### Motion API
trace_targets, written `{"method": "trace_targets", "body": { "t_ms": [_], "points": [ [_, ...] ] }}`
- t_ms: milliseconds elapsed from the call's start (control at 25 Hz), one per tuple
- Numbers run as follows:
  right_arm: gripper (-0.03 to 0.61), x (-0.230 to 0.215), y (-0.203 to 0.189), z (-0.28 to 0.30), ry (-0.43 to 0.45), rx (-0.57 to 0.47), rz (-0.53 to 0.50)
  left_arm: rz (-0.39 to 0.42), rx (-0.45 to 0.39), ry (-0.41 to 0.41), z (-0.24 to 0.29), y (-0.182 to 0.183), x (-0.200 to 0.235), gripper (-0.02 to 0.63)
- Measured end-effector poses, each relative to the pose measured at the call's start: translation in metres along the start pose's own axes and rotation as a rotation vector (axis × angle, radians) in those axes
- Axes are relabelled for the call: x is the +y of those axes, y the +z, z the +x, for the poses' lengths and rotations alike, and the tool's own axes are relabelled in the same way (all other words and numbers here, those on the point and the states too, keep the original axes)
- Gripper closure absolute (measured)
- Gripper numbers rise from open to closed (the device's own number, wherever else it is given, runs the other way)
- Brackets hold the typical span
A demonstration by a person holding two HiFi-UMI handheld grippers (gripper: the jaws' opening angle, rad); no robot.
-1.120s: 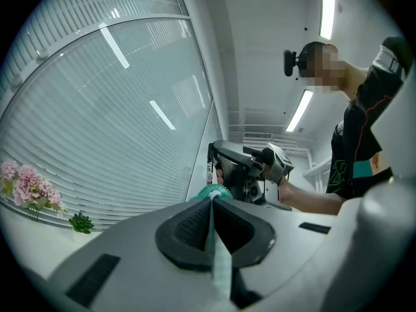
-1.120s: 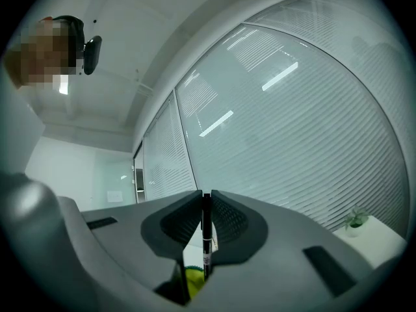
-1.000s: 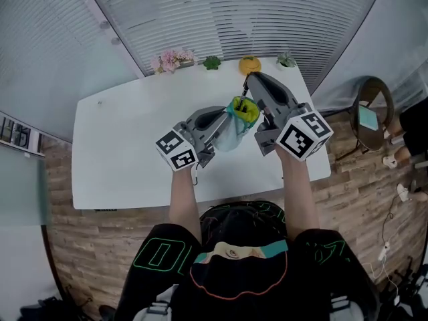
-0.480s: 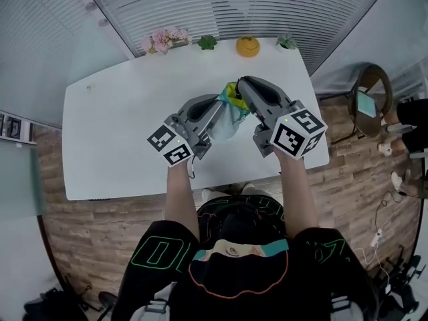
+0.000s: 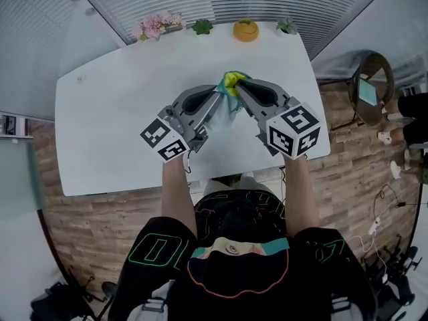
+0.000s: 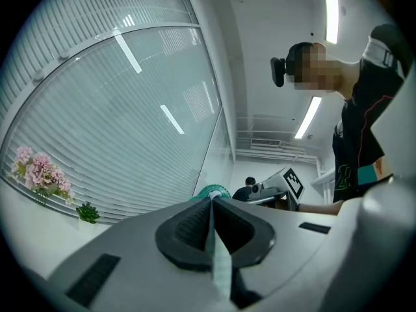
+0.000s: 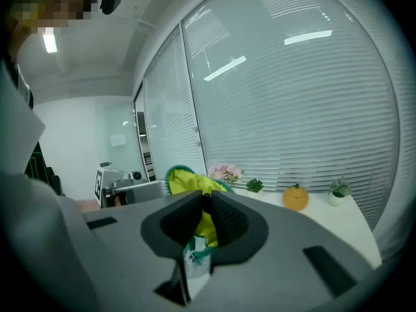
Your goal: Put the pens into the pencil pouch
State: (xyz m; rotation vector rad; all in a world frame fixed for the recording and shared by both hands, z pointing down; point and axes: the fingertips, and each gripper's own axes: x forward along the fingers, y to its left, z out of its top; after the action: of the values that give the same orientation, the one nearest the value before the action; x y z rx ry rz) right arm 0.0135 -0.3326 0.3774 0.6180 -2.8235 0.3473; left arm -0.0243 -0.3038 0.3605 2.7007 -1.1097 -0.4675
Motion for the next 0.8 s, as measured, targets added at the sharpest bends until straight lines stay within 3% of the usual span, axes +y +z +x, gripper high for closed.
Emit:
{"method": "trace_targets", "body": {
  "t_ms": [160,320,520,800],
  "points": [
    [0.531,-0.006,-0.01,0.0,0.006,0.014,0.001,-0.018,0.018,-0.006,0.004,-0.01,0.0,0.612],
    [0.531,-0.019,-0.008,-0.014,0.006,-0.09,0.076,-0.036,0.047,0.001,0.006,-0.025,-0.003,0.612],
    [0.532,-0.049,-0.01,-0.034,-0.097,-0.16,0.141,-0.047,0.063,0.046,0.009,-0.033,0.001,0.612],
    [0.555,-0.091,-0.001,-0.074,-0.249,-0.229,0.172,0.01,0.078,0.159,0.031,-0.023,0.011,0.612]
  ]
}}
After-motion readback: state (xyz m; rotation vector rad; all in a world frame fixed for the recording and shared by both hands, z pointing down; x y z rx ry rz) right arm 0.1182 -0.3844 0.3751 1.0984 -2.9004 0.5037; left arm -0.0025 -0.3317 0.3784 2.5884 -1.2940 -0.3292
